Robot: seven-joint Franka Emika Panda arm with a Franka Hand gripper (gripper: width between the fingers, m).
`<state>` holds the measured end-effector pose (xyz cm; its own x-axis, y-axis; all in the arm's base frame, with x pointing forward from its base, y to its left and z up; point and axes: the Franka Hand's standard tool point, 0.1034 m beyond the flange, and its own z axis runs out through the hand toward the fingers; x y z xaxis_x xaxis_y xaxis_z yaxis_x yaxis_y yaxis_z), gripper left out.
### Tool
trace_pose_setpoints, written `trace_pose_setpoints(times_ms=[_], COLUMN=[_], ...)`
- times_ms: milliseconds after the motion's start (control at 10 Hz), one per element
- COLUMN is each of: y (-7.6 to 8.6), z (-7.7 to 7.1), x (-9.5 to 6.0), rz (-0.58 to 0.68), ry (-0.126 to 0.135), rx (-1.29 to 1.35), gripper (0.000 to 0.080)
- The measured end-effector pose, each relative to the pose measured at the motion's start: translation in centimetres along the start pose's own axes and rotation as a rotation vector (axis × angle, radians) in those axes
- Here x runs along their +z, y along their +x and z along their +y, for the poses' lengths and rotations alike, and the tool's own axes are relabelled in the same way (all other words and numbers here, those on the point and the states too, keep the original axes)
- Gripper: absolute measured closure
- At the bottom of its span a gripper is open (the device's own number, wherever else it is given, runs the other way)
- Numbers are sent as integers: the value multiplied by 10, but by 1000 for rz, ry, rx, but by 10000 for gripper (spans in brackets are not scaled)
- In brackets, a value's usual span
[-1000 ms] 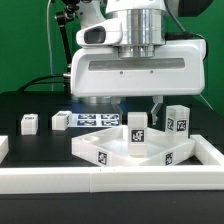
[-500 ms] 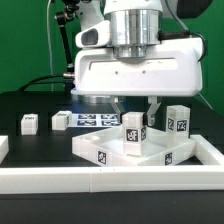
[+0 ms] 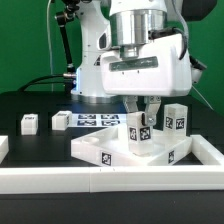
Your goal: Assemble square table
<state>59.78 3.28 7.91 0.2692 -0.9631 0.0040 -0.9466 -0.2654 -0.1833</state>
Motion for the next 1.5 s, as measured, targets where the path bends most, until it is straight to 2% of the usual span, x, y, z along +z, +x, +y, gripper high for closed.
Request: trace_pose_setpoints(times_ms=[200,500,1000,1100,1200,1300,1400,1500], y=[-7,-12,-12,-12,-9,-7,-9,-11], z=[0,-1,-1,-1,-1,0,1,-1], x=[0,1,1,1,1,1,1,1], rz=[-10,-21,-26,-26,-26,-27,-38,-47], ry=[-15,-11,-10,-10,-8,-9,-23,-27], rx=[177,401,460,414,337,220,96,-27], gripper=[509,509,509,315,204,204,161,153])
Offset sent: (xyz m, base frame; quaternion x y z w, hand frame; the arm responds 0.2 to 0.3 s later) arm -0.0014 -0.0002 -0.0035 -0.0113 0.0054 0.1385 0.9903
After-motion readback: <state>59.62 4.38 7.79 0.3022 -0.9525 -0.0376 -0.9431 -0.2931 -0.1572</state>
